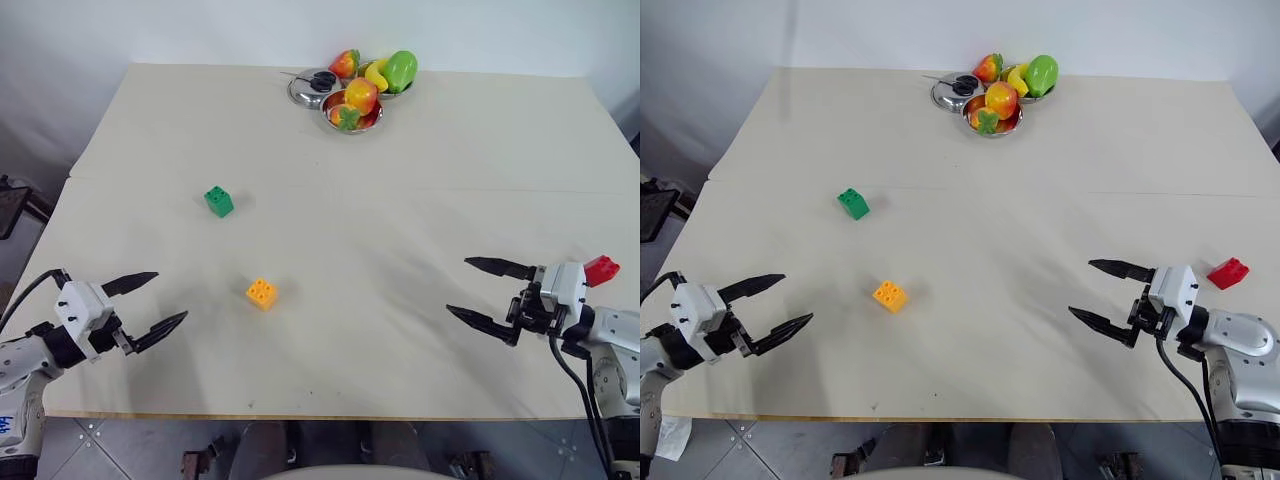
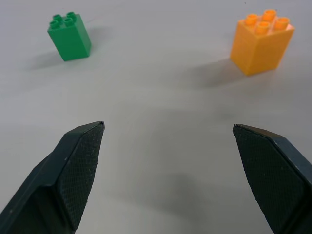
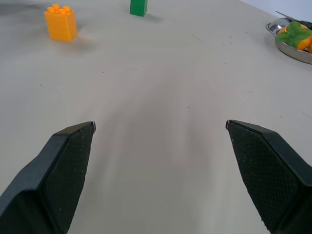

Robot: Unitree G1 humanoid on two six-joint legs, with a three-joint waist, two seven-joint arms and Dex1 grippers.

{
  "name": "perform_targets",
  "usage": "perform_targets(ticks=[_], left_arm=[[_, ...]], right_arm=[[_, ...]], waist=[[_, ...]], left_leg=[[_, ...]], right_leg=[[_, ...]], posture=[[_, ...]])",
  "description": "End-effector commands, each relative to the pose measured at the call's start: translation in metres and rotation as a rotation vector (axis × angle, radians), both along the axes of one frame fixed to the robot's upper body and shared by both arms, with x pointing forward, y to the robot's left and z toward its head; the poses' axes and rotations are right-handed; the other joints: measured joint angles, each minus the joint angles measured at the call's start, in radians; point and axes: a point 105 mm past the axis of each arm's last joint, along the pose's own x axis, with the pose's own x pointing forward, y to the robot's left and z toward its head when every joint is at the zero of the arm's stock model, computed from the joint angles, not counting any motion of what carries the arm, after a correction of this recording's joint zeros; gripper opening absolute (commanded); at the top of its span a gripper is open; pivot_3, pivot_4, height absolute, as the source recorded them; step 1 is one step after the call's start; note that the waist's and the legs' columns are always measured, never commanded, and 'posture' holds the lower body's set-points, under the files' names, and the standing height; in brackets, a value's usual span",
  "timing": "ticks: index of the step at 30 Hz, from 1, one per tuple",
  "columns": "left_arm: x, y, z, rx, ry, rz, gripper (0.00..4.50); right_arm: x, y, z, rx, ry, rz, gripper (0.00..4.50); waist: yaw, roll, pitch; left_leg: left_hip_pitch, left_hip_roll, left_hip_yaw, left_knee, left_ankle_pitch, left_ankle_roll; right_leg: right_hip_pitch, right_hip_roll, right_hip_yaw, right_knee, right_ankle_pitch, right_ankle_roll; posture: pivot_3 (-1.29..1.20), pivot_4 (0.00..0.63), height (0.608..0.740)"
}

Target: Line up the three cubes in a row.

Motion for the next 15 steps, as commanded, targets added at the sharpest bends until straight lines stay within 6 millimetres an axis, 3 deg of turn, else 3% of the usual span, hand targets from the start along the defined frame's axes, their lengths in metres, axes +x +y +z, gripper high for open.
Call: perform_targets(ticks=[1, 15], left_arm=[[-0.0001, -0.0004, 0.0141, -0.018, -0.055, 0.006, 4.49], [0.0036, -0.0062, 0.0105, -0.025, -0.023, -0.012, 4.49]], right_arm=[[-0.0014, 0.0018, 0.0066, 0.007, -0.034, 0.004, 4.50], [-0.0092, 0.0075, 0.0030, 0.026, -0.035, -0.011, 4.50]], waist=[[-0.001, 0.000, 0.000], [0.002, 0.000, 0.000]], left_leg=[[0.000, 0.000, 0.000, 0.000, 0.000, 0.000], [0.000, 0.000, 0.000, 0.000, 0.000, 0.000]], right_leg=[[0.000, 0.000, 0.000, 0.000, 0.000, 0.000], [0.000, 0.000, 0.000, 0.000, 0.000, 0.000]], posture=[[0.00, 0.150, 0.740], [0.00, 0.150, 0.740]])
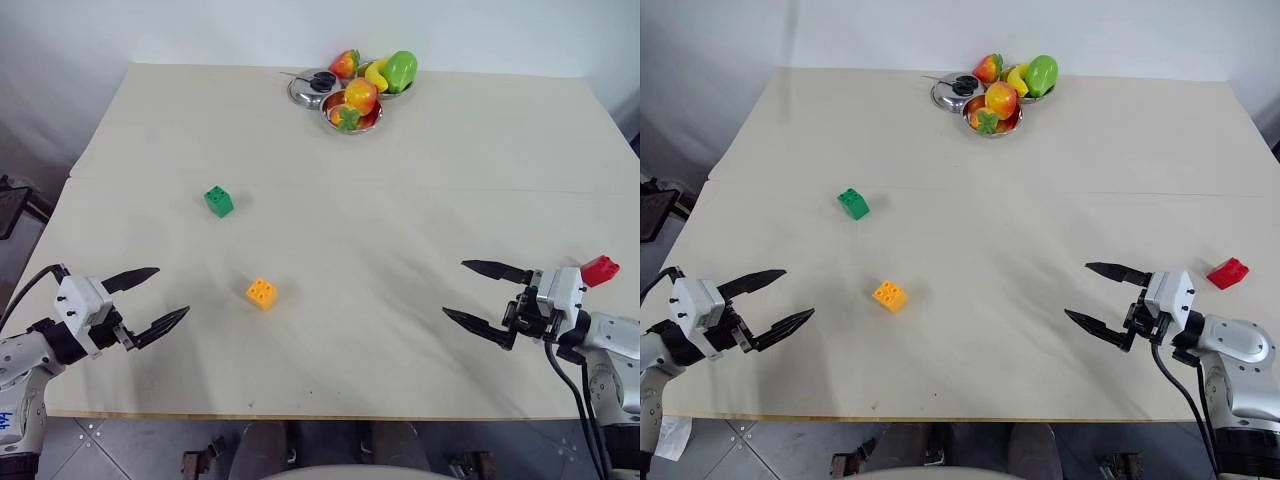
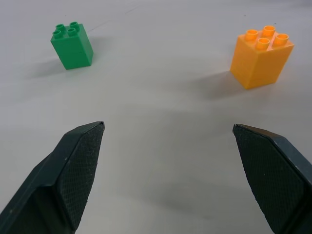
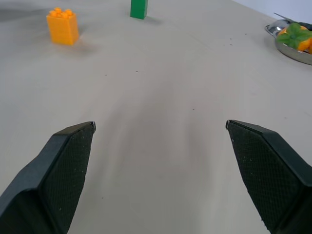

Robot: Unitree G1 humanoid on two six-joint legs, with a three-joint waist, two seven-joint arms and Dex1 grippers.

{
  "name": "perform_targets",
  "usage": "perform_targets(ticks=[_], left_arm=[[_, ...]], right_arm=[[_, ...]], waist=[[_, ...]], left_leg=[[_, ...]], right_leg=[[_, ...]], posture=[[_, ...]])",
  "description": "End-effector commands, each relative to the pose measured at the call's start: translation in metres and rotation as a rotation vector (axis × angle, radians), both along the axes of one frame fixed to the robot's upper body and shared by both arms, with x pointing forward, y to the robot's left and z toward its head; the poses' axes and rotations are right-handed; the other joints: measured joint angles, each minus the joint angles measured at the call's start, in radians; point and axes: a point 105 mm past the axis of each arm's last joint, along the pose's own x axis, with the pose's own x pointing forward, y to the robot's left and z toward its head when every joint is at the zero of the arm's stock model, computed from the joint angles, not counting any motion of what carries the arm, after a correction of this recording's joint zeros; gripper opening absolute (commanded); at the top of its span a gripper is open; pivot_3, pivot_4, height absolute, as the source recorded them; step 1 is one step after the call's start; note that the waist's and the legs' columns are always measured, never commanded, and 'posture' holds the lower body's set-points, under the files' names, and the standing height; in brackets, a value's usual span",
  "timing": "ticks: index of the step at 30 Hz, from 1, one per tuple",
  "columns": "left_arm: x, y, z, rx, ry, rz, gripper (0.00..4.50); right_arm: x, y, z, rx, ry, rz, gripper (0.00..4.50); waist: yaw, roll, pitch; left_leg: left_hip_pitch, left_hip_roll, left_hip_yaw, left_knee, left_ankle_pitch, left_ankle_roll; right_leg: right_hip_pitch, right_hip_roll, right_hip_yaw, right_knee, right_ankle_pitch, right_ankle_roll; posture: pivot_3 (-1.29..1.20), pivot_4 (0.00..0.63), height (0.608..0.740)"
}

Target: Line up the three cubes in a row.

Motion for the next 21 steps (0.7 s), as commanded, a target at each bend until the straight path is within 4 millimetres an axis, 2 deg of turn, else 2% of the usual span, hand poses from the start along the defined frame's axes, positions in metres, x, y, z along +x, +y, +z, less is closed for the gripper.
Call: perform_targets(ticks=[1, 7, 10, 13, 16, 20, 21], left_arm=[[0.002, -0.003, 0.006, -0.009, -0.022, -0.009, 4.49], [0.006, -0.006, 0.006, -0.017, -0.018, -0.017, 4.49], [0.008, -0.008, 0.011, -0.033, -0.030, -0.028, 4.49], [0.015, -0.011, 0.026, -0.073, -0.067, -0.032, 4.49], [0.020, -0.022, 0.037, -0.104, -0.084, -0.085, 4.49], [0.029, -0.053, 0.047, -0.155, -0.086, -0.204, 4.49], [0.029, -0.067, 0.048, -0.149, -0.086, -0.260, 4.49]], right_arm=[[-0.004, 0.003, 0.009, 0.010, -0.041, 0.004, 4.50], [-0.019, 0.035, 0.006, 0.059, -0.031, 0.073, 4.50], [-0.017, 0.036, 0.010, 0.093, -0.046, 0.032, 4.50], [-0.015, 0.023, 0.016, 0.108, -0.069, -0.054, 4.50], [-0.021, 0.005, 0.024, 0.129, -0.088, -0.155, 4.50], [-0.035, -0.034, 0.038, 0.165, -0.138, -0.366, 4.50], [-0.042, -0.055, 0.042, 0.170, -0.153, -0.470, 4.50]], waist=[[-0.001, 0.000, 0.000], [-0.001, 0.000, 0.000], [-0.001, 0.000, 0.000], [0.003, 0.000, 0.000], [0.009, 0.000, 0.000], [0.017, 0.000, 0.000], [0.017, 0.000, 0.000]], left_leg=[[0.000, 0.000, 0.000, 0.000, 0.000, 0.000], [0.000, 0.001, 0.000, 0.000, 0.000, 0.000], [0.000, 0.000, 0.000, 0.000, 0.000, 0.000], [0.000, 0.000, 0.000, 0.002, 0.000, 0.000], [-0.001, 0.000, -0.001, 0.002, 0.000, 0.000], [-0.001, -0.001, -0.001, 0.002, 0.000, 0.000], [0.000, -0.001, 0.000, 0.002, 0.000, 0.000]], right_leg=[[0.000, 0.000, 0.000, 0.000, 0.000, 0.000], [0.000, 0.001, 0.000, 0.000, 0.000, 0.000], [0.000, 0.001, 0.000, 0.000, 0.000, 0.000], [0.000, 0.000, 0.000, 0.001, 0.000, 0.000], [0.000, 0.000, 0.000, 0.001, 0.000, 0.000], [0.000, 0.000, 0.000, 0.001, 0.000, 0.000], [0.001, 0.000, 0.001, 0.001, 0.000, 0.000]], posture=[[0.00, 0.150, 0.740], [0.00, 0.150, 0.740], [0.00, 0.150, 0.740], [0.00, 0.150, 0.740], [0.00, 0.150, 0.740], [0.00, 0.150, 0.740], [0.00, 0.150, 0.740]])
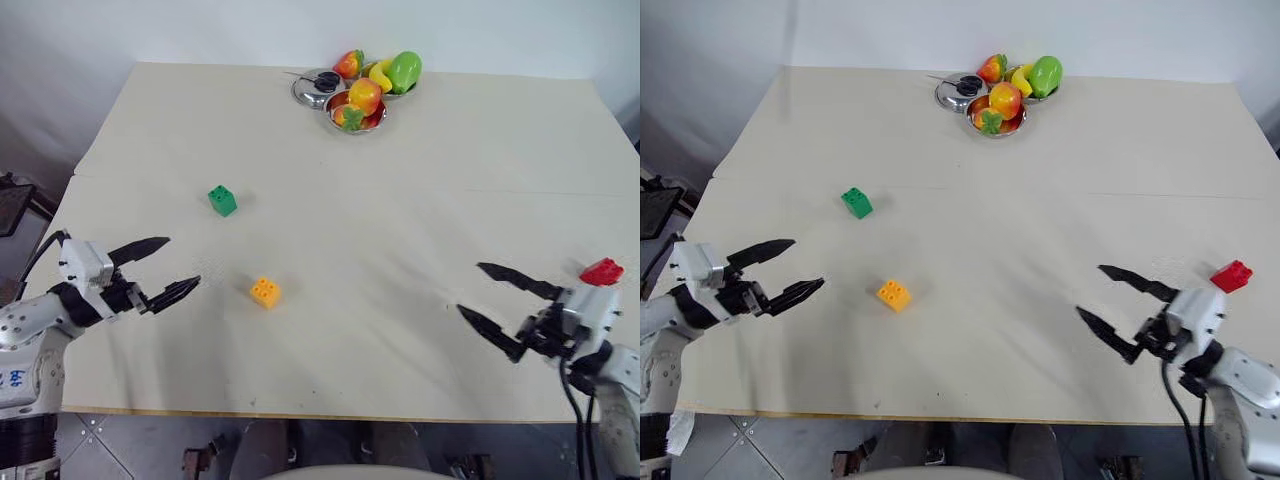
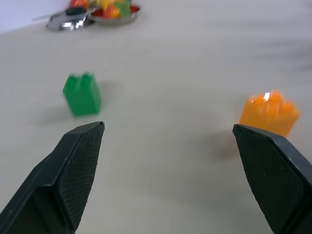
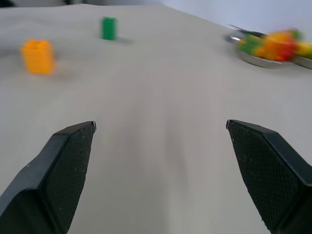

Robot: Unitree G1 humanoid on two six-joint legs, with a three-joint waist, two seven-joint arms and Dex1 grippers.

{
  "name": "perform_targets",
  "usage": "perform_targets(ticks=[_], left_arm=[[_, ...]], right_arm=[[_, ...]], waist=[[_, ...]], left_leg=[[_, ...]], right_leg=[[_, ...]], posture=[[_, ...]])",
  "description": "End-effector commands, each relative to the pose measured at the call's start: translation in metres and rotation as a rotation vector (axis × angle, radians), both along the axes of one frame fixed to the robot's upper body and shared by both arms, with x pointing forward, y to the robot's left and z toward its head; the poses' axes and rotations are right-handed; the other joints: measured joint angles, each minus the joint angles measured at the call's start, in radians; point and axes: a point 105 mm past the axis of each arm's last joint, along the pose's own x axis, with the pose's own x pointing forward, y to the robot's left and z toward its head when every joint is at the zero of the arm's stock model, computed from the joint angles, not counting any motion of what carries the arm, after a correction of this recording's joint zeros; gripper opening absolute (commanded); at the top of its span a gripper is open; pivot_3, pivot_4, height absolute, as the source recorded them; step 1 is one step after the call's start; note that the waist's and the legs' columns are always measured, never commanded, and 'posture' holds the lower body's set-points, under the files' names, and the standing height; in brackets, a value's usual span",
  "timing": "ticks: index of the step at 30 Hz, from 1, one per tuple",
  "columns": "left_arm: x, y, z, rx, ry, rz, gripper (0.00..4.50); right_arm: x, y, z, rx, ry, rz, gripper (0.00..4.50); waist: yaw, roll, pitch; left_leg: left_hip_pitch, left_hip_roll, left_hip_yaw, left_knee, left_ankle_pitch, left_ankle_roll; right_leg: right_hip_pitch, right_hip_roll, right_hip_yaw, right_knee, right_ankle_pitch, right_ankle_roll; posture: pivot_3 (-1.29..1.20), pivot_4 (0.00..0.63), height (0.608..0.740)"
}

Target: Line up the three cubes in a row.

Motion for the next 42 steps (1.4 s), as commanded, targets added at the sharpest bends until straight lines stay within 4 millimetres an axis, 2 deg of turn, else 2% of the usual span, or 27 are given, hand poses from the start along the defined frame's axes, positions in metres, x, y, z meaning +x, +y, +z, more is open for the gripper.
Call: perform_targets(ticks=[1, 3, 6, 10, 12, 14, 15, 17, 22, 30, 32, 35, 42], left_arm=[[-0.001, -0.036, 0.010, 0.002, -0.032, -0.150, 4.49], [-0.003, -0.053, 0.012, 0.007, -0.033, -0.229, 4.49], [-0.011, -0.071, 0.013, 0.028, -0.026, -0.332, 4.49], [-0.015, -0.089, 0.020, 0.012, -0.031, -0.392, 4.49], [-0.014, -0.094, 0.025, -0.016, -0.034, -0.399, 4.49], [-0.014, -0.097, 0.028, -0.040, -0.026, -0.399, 4.49], [-0.014, -0.098, 0.026, -0.043, -0.018, -0.402, 4.49], [-0.017, -0.099, 0.021, -0.032, 0.001, -0.414, 4.49], [-0.017, -0.101, 0.019, -0.017, 0.013, -0.426, 4.49], [-0.019, -0.105, 0.016, -0.025, 0.024, -0.420, 4.49], [-0.020, -0.104, 0.017, -0.023, 0.022, -0.409, 4.49], [-0.021, -0.101, 0.017, -0.021, 0.026, -0.390, 4.49], [-0.030, -0.096, 0.017, -0.011, 0.042, -0.371, 4.49]], right_arm=[[-0.021, -0.047, 0.026, 0.027, -0.085, -0.240, 4.50], [-0.038, -0.073, 0.031, 0.025, -0.092, -0.372, 4.50], [-0.065, -0.099, 0.036, 0.024, -0.082, -0.522, 4.50], [-0.100, -0.119, 0.036, 0.052, -0.042, -0.682, 4.50], [-0.123, -0.127, 0.028, 0.072, 0.024, -0.788, 4.50], [-0.133, -0.128, 0.019, 0.088, 0.115, -0.833, 4.50], [-0.132, -0.124, 0.019, 0.098, 0.130, -0.818, 4.50], [-0.123, -0.121, 0.020, 0.077, 0.150, -0.796, 4.50], [-0.075, -0.134, 0.026, -0.059, 0.220, -0.752, 4.50], [-0.002, -0.162, 0.025, -0.279, 0.413, -0.572, 4.50], [0.014, -0.170, 0.029, -0.354, 0.407, -0.549, 4.50], [0.034, -0.177, 0.033, -0.365, 0.429, -0.518, 4.50], [0.061, -0.176, 0.015, -0.415, 0.598, -0.411, 4.50]], waist=[[0.004, 0.000, 0.000], [0.010, 0.000, 0.000], [0.009, 0.000, 0.000], [0.008, 0.003, -0.001], [0.007, 0.003, -0.002], [0.008, 0.006, -0.003], [0.008, 0.006, -0.003], [-0.004, 0.006, -0.004], [-0.031, 0.005, -0.004], [-0.015, 0.006, -0.004], [-0.016, 0.005, -0.003], [-0.018, 0.006, -0.002], [-0.019, 0.008, -0.001]], left_leg=[[0.000, 0.000, 0.000, 0.000, 0.000, 0.000], [0.000, 0.000, 0.001, 0.000, 0.000, 0.000], [0.000, 0.000, 0.001, -0.001, 0.000, 0.000], [0.001, 0.001, 0.002, -0.002, 0.000, 0.000], [0.002, 0.001, 0.002, -0.002, 0.000, 0.000], [0.002, 0.001, 0.002, -0.003, 0.000, 0.000], [0.002, 0.001, 0.002, -0.003, 0.000, 0.000], [0.002, 0.001, 0.003, -0.003, 0.000, 0.000], [0.007, 0.001, 0.008, -0.002, -0.001, 0.001], [0.008, 0.000, 0.008, -0.005, 0.000, 0.001], [0.008, 0.000, 0.009, -0.004, 0.000, 0.002], [0.007, -0.001, 0.009, -0.004, 0.001, 0.002], [0.001, 0.000, 0.004, 0.002, 0.001, 0.002]], right_leg=[[0.000, 0.000, 0.000, 0.000, 0.000, 0.000], [0.000, 0.000, 0.000, 0.000, 0.000, 0.000], [0.000, 0.001, 0.001, -0.001, 0.000, 0.000], [0.000, 0.002, 0.002, -0.001, 0.000, 0.000], [0.000, 0.002, 0.003, -0.001, 0.000, 0.000], [0.000, 0.002, 0.003, -0.001, 0.000, 0.000], [0.000, 0.001, 0.004, -0.001, 0.000, 0.000], [0.000, 0.001, 0.006, -0.002, 0.000, 0.000], [0.000, 0.000, 0.019, -0.004, 0.001, 0.001], [0.000, 0.001, 0.018, -0.002, -0.001, -0.002], [0.000, 0.001, 0.015, -0.002, -0.001, -0.001], [0.000, 0.001, 0.011, -0.001, 0.000, 0.000], [-0.001, 0.001, 0.005, -0.001, 0.001, 0.001]], posture=[[0.00, 0.150, 0.740], [0.00, 0.150, 0.740], [0.00, 0.150, 0.740], [0.00, 0.150, 0.740], [0.00, 0.150, 0.740], [0.00, 0.150, 0.740], [0.00, 0.150, 0.740], [0.00, 0.150, 0.740], [0.00, 0.150, 0.740], [0.00, 0.150, 0.740], [0.00, 0.150, 0.740], [0.00, 0.150, 0.740], [0.00, 0.150, 0.740]])
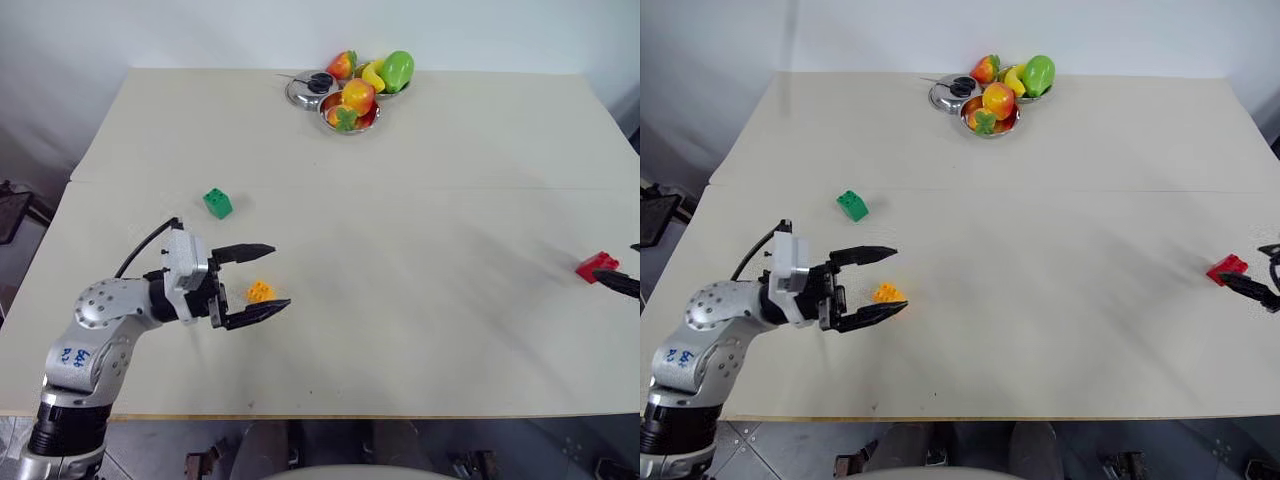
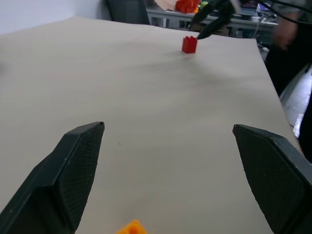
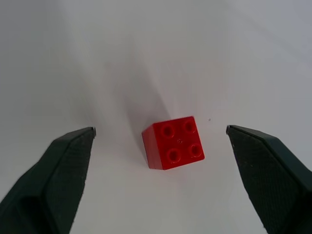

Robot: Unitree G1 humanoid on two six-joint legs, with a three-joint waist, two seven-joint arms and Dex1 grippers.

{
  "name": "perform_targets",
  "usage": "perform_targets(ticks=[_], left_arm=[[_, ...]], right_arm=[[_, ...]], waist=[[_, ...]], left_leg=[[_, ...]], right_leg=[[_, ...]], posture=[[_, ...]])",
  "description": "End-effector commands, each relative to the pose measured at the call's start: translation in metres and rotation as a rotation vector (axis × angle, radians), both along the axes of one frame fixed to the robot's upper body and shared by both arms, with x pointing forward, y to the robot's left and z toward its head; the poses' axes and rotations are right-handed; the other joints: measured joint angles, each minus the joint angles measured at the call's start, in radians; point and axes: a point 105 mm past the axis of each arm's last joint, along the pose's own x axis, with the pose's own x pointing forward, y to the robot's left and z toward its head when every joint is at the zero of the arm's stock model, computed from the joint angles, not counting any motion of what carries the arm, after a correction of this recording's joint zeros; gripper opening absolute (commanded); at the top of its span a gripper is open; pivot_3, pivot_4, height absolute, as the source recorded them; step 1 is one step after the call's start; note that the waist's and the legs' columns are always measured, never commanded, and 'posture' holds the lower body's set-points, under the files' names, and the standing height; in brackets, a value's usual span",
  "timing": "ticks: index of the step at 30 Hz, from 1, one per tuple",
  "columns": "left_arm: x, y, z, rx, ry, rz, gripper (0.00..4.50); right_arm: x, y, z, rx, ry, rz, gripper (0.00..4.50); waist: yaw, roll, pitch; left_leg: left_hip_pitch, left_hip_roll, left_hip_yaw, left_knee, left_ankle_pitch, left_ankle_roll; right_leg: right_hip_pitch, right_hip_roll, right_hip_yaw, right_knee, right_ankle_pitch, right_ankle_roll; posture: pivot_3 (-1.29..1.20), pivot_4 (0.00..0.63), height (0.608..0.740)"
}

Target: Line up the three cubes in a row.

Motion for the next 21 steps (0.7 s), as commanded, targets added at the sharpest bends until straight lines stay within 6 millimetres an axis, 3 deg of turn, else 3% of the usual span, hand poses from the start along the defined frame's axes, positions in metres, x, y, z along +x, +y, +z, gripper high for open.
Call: perform_targets(ticks=[1, 4, 14, 17, 21], left_arm=[[-0.006, 0.002, 0.012, 0.003, -0.044, 0.005, 4.49], [-0.008, 0.004, 0.013, 0.012, -0.048, 0.016, 4.49], [-0.010, 0.012, 0.018, 0.034, -0.069, 0.060, 4.49], [-0.010, 0.012, 0.019, 0.034, -0.072, 0.067, 4.50], [-0.011, 0.012, 0.018, 0.035, -0.073, 0.072, 4.50]], right_arm=[[0.003, -0.004, -0.002, -0.028, 0.079, 0.014, 4.50], [0.012, -0.009, -0.006, -0.101, 0.102, -0.003, 4.50], [0.019, -0.013, -0.014, -0.101, 0.157, -0.064, 4.50], [0.023, -0.010, -0.011, -0.101, 0.129, -0.057, 3.93], [0.027, -0.007, -0.013, -0.110, 0.119, -0.045, 2.57]], waist=[[0.001, 0.001, 0.001], [0.000, 0.001, 0.001], [-0.004, 0.003, 0.001], [-0.005, 0.003, 0.002], [-0.008, 0.004, 0.002]], left_leg=[[0.000, 0.000, 0.000, 0.001, 0.000, 0.000], [-0.001, 0.000, -0.001, 0.001, 0.000, 0.000], [-0.001, 0.000, -0.001, 0.001, 0.000, -0.001], [-0.001, 0.000, -0.001, 0.001, 0.000, -0.001], [-0.001, 0.000, -0.002, 0.001, 0.000, -0.001]], right_leg=[[0.000, 0.000, 0.000, 0.000, 0.000, 0.000], [0.000, 0.000, -0.001, 0.000, 0.000, 0.000], [0.000, 0.000, -0.002, 0.000, 0.000, 0.000], [0.000, 0.000, -0.002, 0.000, 0.000, 0.000], [0.000, 0.000, -0.002, 0.000, 0.000, 0.000]], posture=[[0.00, 0.150, 0.740], [0.00, 0.150, 0.740], [0.00, 0.150, 0.740], [0.00, 0.150, 0.740], [0.00, 0.150, 0.740]])
